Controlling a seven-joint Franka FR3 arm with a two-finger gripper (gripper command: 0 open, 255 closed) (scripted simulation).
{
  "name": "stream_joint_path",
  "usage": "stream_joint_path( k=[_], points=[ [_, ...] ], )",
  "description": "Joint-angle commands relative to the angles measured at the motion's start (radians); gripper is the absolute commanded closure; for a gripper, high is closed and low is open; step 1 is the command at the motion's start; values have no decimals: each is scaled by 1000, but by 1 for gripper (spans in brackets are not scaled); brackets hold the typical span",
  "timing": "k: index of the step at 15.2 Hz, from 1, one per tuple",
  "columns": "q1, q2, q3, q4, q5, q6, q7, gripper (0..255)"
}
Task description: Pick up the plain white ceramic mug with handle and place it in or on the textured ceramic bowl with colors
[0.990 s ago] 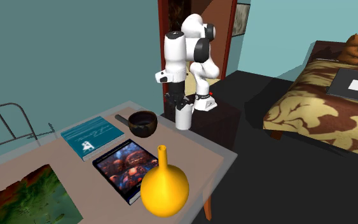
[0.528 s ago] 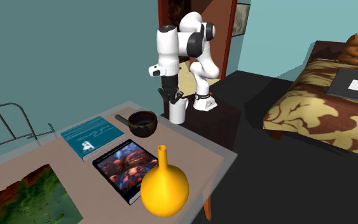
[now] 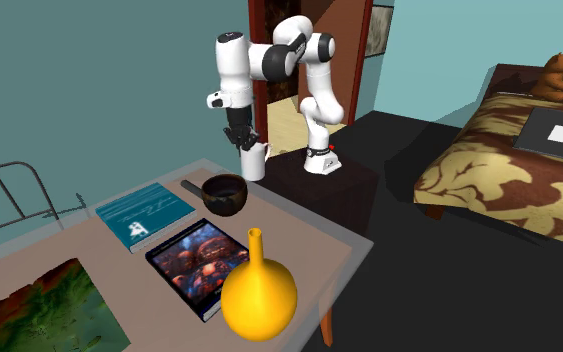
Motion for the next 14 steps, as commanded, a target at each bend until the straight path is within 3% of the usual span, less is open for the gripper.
stream_joint_path(
  k=[1, 9, 14],
  points=[
    [-32, -17, -17, -20, 7, 5, -50, 255],
    [-142, 1, -91, 35, 10, -27, -237, 255],
    [-144, 2, -92, -31, 9, 39, -235, 255]
  ],
)
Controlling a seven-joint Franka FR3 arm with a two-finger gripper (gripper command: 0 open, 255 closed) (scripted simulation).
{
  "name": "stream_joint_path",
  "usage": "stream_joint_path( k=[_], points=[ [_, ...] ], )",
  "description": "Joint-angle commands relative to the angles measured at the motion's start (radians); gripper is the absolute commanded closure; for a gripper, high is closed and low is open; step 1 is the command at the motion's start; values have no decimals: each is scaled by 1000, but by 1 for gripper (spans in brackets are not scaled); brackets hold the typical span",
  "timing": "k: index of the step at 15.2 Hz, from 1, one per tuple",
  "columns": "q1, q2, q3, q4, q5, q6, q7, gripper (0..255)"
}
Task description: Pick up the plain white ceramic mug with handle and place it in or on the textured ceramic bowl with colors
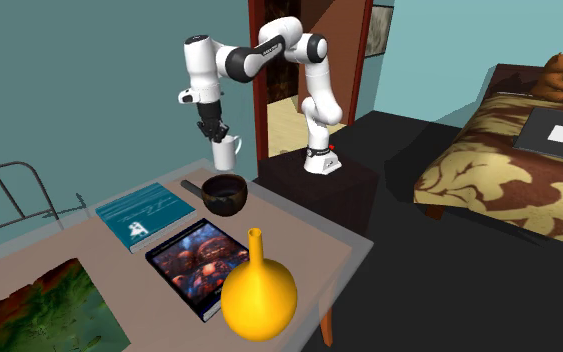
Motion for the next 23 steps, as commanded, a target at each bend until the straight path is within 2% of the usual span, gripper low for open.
stream_joint_path(
  k=[1, 13, 21, 22, 23],
  points=[
    [-1, -4, 0, -31, 1, 28, 0, 255],
    [-2, 26, -4, -156, -10, 181, 9, 255],
    [-2, 26, -4, -156, -10, 181, 9, 255],
    [-2, 26, -4, -156, -10, 181, 9, 0],
    [-2, 26, -4, -156, -10, 181, 9, 0]
  ],
)
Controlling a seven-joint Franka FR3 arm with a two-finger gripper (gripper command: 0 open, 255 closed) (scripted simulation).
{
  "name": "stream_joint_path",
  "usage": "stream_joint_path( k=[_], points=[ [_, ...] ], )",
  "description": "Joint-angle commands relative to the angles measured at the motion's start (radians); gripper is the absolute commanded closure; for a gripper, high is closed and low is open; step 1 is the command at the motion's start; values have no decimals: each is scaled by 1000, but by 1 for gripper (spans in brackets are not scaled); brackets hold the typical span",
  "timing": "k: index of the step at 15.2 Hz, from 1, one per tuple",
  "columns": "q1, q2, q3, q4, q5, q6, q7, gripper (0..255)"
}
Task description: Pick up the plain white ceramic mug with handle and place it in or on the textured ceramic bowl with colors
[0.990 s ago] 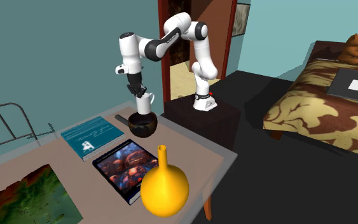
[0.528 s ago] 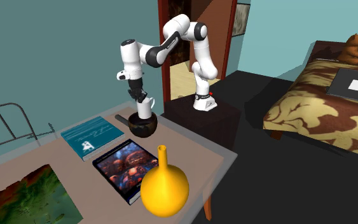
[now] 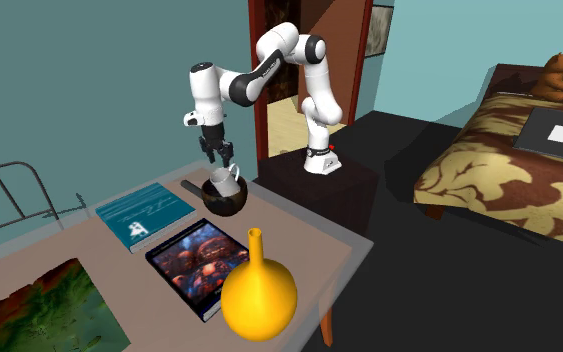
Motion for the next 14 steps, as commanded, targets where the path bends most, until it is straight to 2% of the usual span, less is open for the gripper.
stream_joint_path(
  k=[1, 4, 8, 14],
  points=[
    [0, 0, 0, 0, 0, 0, 0, 0],
    [0, 0, 0, 0, 0, 0, 0, 0],
    [1, -19, 3, 103, 8, -121, -6, 0],
    [1, -19, 3, 103, 8, -121, -6, 0]
  ],
)
